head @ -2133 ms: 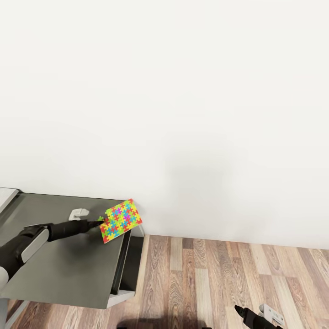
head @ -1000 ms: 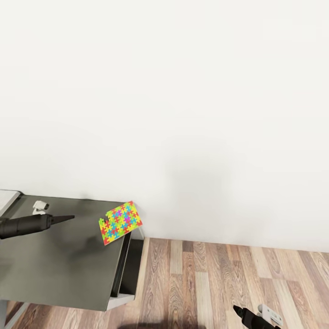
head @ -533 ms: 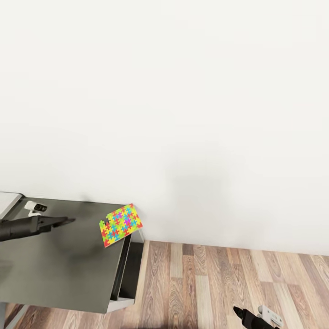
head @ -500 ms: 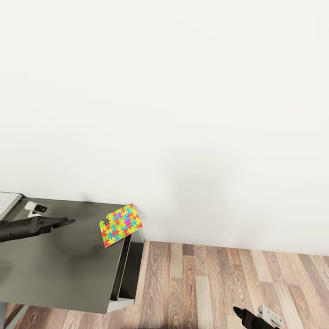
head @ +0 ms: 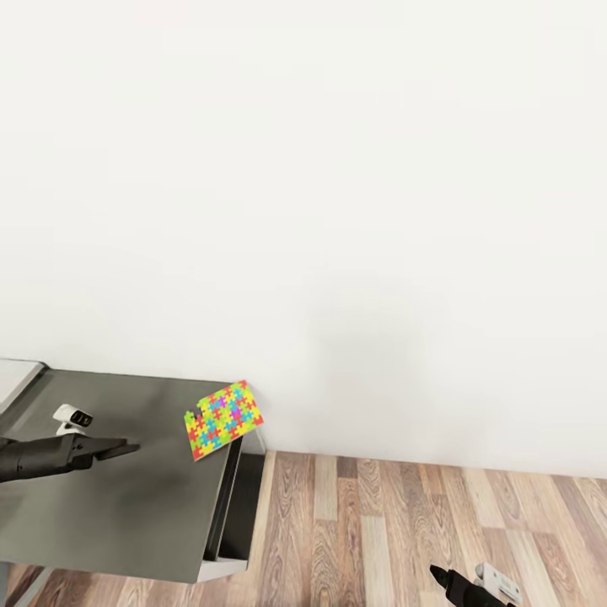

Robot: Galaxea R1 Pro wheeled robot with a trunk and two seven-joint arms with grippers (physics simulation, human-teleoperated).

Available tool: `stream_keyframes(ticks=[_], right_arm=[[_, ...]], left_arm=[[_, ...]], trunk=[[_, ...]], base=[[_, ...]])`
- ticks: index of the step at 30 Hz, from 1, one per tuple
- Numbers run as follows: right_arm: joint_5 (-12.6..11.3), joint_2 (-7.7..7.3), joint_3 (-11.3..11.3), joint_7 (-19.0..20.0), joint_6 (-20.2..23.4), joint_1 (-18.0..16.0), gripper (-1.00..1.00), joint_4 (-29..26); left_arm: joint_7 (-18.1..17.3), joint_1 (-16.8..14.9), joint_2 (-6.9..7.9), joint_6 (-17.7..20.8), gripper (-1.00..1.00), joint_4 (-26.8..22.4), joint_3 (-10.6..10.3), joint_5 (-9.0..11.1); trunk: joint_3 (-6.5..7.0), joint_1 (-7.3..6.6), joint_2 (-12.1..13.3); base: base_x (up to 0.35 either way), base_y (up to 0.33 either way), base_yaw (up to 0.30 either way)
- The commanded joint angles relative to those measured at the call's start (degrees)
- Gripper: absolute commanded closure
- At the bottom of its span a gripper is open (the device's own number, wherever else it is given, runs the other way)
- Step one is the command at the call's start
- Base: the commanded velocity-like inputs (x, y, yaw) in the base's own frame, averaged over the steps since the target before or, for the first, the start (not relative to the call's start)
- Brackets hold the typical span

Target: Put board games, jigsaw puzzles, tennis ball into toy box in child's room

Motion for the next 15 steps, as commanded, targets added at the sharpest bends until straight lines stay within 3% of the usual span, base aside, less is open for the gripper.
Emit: stream_keyframes(ticks=[1,15], right_arm=[[-0.3,0.03,-0.3,0.2,0.4,0.0,-1.0,-0.1],[-0.3,0.0,-0.2,0.2,0.4,0.0,-1.0,-0.1]], left_arm=[[-0.2,-0.1,0.09,0.7,-1.0,-0.1,-0.3,0.3],[-0.2,0.0,-0.35,0.8,-1.0,-0.7,0.5,0.3]], trunk=[[0.0,0.04,-0.1],[1.31,0.04,-0.1]], base=[[0.0,0.0,0.0],[0.0,0.0,0.0]])
